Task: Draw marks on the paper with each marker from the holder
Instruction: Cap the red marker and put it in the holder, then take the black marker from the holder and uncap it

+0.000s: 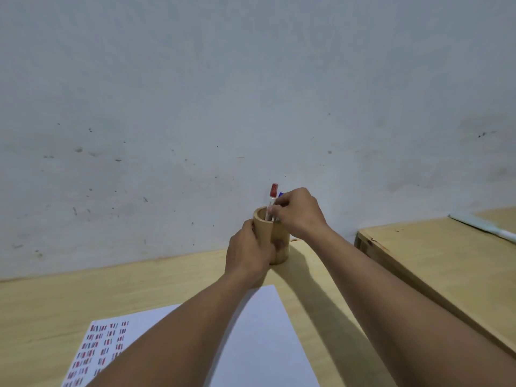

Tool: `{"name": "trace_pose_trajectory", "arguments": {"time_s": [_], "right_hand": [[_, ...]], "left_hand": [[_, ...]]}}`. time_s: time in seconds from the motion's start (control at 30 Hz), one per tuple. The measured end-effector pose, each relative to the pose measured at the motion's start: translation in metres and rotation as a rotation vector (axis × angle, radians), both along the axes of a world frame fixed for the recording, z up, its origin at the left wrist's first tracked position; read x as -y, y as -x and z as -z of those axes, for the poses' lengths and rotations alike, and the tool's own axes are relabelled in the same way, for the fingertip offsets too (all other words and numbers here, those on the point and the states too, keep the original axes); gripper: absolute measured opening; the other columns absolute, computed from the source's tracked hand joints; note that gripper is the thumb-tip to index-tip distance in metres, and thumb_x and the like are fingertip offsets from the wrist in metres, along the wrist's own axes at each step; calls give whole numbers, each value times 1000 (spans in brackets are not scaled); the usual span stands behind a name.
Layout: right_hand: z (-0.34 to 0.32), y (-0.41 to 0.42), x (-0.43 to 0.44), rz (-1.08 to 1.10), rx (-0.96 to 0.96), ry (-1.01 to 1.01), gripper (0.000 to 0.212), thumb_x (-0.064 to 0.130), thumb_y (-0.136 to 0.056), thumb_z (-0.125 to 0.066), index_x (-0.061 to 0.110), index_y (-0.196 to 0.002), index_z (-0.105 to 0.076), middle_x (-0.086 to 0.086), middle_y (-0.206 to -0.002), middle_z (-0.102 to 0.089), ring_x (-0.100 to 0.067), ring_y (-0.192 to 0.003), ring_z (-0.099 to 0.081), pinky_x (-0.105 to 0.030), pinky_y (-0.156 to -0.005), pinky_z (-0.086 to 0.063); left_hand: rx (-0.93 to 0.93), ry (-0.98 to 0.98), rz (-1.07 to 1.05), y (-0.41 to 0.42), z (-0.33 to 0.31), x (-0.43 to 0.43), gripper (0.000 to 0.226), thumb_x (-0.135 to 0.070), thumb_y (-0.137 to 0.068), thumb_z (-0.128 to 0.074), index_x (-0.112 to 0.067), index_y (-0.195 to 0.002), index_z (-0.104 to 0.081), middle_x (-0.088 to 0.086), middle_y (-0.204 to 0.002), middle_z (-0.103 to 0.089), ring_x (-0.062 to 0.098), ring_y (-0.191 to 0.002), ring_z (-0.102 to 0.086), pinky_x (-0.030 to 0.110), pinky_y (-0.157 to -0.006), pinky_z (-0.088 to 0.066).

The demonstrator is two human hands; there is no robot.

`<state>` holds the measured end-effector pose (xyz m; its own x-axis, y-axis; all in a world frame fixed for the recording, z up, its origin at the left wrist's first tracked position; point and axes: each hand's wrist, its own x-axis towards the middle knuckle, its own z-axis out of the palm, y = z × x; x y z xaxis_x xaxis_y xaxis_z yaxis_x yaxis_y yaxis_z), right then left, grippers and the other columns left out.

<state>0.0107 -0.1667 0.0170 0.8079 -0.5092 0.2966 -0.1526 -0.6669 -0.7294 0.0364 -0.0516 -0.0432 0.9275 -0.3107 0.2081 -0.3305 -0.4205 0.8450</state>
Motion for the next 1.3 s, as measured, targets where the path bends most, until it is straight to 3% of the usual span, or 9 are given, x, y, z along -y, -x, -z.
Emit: {"name": "trace_pose_trajectory", "arguments": {"time_s": [0.13,0.23,0.47,0.57,0.77,0.97,1.13,1.23,1.3], "right_hand": [[8,2,1,127,130,-61,25,7,-88,-61,11,-109,-73,-8,-96,-74,-24,-88,-68,-32,-69,-53],[14,3,3,225,77,-51,36,21,-84,-71,14,-119,-63,-6,-105,-70,-24,-92,-67,-41,-79,-58],[9,-2,1,216,-29,-57,8,22,-82,-71,14,-82,-73,-5,-81,-72,-29,-78,-71,-42,-72,-61],[11,-7,0,224,12,-93,15,18,-79,-69,4,-74,-68,-15,-78,-73,-27,-62,-62,-34,-59,-51],[0,-1,-10,167,172,-147,13,26,-80,-65,19,-90,-61,2,-88,-70,-23,-84,-68,-40,-74,-57],[-30,19,-31,70,323,-20,18,28,-93,-62,21,-109,-63,15,-91,-64,-5,-77,-61,-32,-70,-50],[-50,41,-61,-24,358,88,18,33,-98,-56,23,-110,-63,12,-97,-69,-13,-70,-69,-32,-64,-54],[-53,56,-81,-84,292,196,20,35,-100,-55,23,-112,-66,10,-98,-69,-14,-73,-68,-33,-67,-54],[-50,67,-92,-122,237,258,20,32,-101,-55,23,-113,-68,10,-96,-69,-9,-74,-65,-31,-67,-52]], "left_hand": [[13,1,-21,-4,5,-1,40,-36,-75,-75,-27,-113,-64,-7,-100,-71,16,-86,-66,35,-73,-57],[21,0,-2,-5,6,-1,48,-37,-71,-79,-27,-116,-64,-7,-103,-72,17,-90,-68,38,-78,-58],[22,16,5,-7,9,-1,46,-45,-72,-77,-31,-114,-64,-11,-99,-72,12,-88,-69,40,-78,-60],[20,-1,-14,-6,8,-1,41,-44,-73,-75,-32,-110,-63,-11,-96,-72,13,-85,-69,41,-76,-60],[22,-29,-32,-3,5,-2,34,-45,-82,-65,-24,-110,-63,-2,-101,-73,21,-89,-67,41,-78,-58],[9,-38,-56,2,-6,-32,84,-35,-84,-76,-17,-155,-36,7,-144,-58,24,-133,-53,35,-102,-46],[56,101,-117,19,-37,-77,61,-22,-93,-67,-19,-150,-46,5,-136,-62,21,-122,-58,28,-97,-43],[91,225,-131,34,-61,-104,45,-17,-94,-61,-21,-139,-57,0,-125,-67,12,-104,-62,13,-81,-41],[71,317,-86,45,-74,-121,39,-20,-89,-64,-28,-127,-65,-4,-117,-72,9,-100,-65,14,-79,-48]]}}
